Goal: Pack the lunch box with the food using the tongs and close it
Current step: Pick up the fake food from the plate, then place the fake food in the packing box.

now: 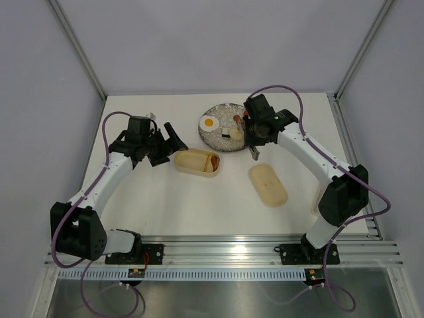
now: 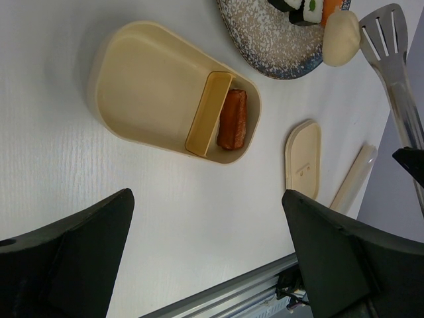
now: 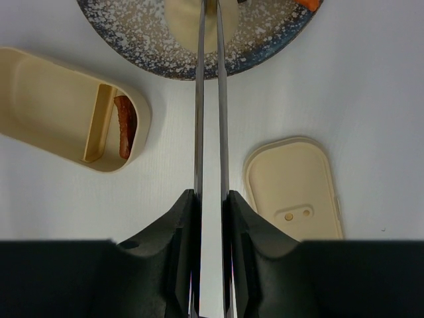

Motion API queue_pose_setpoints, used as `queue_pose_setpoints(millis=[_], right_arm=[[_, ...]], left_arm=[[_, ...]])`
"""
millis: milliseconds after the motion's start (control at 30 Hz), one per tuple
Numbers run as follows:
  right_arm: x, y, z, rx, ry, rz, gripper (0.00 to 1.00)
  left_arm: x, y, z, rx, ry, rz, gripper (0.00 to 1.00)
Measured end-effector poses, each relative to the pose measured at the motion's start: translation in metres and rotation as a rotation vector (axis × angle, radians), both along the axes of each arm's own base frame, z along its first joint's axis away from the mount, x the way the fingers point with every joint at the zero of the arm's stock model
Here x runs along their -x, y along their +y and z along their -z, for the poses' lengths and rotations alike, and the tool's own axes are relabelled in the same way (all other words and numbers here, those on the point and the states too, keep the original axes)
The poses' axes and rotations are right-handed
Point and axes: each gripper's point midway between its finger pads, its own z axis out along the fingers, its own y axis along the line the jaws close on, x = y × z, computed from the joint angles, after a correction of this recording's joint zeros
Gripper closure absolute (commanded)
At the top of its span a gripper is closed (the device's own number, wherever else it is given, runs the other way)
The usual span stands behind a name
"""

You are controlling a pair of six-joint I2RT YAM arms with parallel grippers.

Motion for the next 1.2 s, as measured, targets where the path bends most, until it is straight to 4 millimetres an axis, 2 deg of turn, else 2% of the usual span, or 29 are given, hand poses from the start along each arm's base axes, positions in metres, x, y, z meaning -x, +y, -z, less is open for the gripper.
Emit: queue_pose_setpoints(millis=[267,433,600,700,833,1000,1200], right_arm=[[0.004,0.019,-0.023,-0.044,-0.028,-0.048,0.96],[0.025,0.059,-0.041,-0.067,-0.060,-0.152,0.96],[0.055,0.103,-0.047,-0.092,-0.064,-0.264,0.96],[0.064,0.121,-0.039,-0.087,-0.044,-0.301,0.96],[0.075,0.144,-0.016,-0.057,-0.001,-0.348,0.96],[0.082,0.160,0.013,-0.015,0.047,-0.379,0.97],[0.076,0.167,0.025,0.000,0.060,-0.378,0.96]], left_arm=[[0.002,0.003,0.004,-0.005,0.022,-0.007,0.01],[0.003,0.019,0.005,-0.015,0.061,-0.054,0.01],[0.001,0.034,-0.018,-0.017,0.032,-0.106,0.01],[0.006,0.037,-0.038,0.002,-0.015,-0.129,0.01],[0.013,0.038,-0.057,0.027,-0.063,-0.157,0.01],[0.015,0.040,-0.060,0.036,-0.060,-0.181,0.01],[0.017,0.042,-0.059,0.036,-0.050,-0.193,0.01]])
